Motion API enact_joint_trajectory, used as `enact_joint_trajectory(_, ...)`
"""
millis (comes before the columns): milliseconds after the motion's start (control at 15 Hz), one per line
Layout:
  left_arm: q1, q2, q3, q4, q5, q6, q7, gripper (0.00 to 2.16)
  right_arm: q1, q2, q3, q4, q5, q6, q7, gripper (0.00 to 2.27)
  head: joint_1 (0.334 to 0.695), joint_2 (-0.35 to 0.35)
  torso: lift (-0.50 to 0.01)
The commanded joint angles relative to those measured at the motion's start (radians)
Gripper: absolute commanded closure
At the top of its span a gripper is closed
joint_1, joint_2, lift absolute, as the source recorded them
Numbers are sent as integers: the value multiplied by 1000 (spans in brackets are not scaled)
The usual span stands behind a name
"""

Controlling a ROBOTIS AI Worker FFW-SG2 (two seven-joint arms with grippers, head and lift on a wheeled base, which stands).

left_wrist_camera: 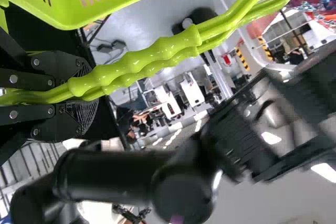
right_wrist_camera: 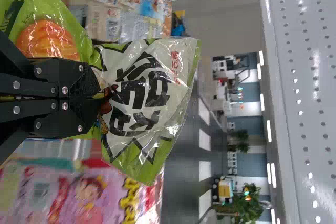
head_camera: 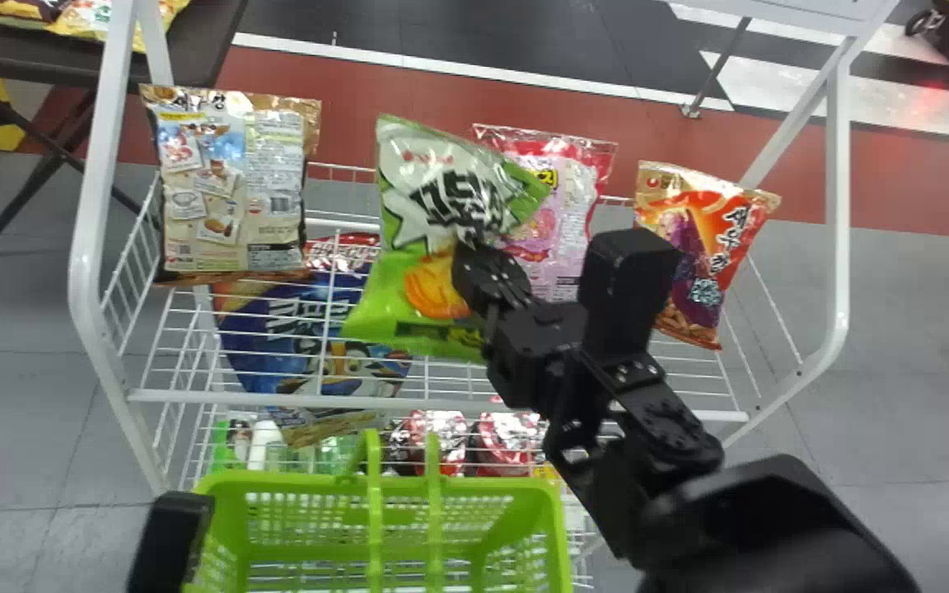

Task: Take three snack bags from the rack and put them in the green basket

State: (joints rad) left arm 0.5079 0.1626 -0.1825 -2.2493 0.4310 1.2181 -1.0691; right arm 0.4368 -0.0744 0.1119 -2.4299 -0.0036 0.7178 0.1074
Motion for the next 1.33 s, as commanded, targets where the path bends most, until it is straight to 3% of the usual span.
enact_joint_trajectory(0,-3,-5,12,4,0,-7,11,1578,97,-51,-84,-129,1,104,3,2216,695,-350,-11)
enact_joint_trajectory(267,-22,-22,15,22,-8,-10,23,1578,277,-56,-236,-265,-85,233,71,2213,695,-350,-11)
enact_joint_trajectory(467,-42,-32,11,42,-11,-7,24,1578,373,13,-242,-299,-88,288,149,2209,695,-350,-11)
enact_joint_trajectory(733,-39,-32,6,39,-11,-7,21,1578,381,2,-176,-221,-145,447,186,2209,695,-350,-11)
enact_joint_trajectory(1133,-17,-34,-9,27,-17,-25,24,1578,373,-36,-61,-129,-153,460,201,2094,695,-350,-11)
enact_joint_trajectory(1200,-17,-32,-14,25,-18,-25,26,1578,369,-50,-43,-107,-156,444,206,1538,695,-350,-11)
enact_joint_trajectory(1267,-14,-32,-14,22,-20,-25,26,1578,365,-50,-43,-92,-154,395,227,410,695,-350,-11)
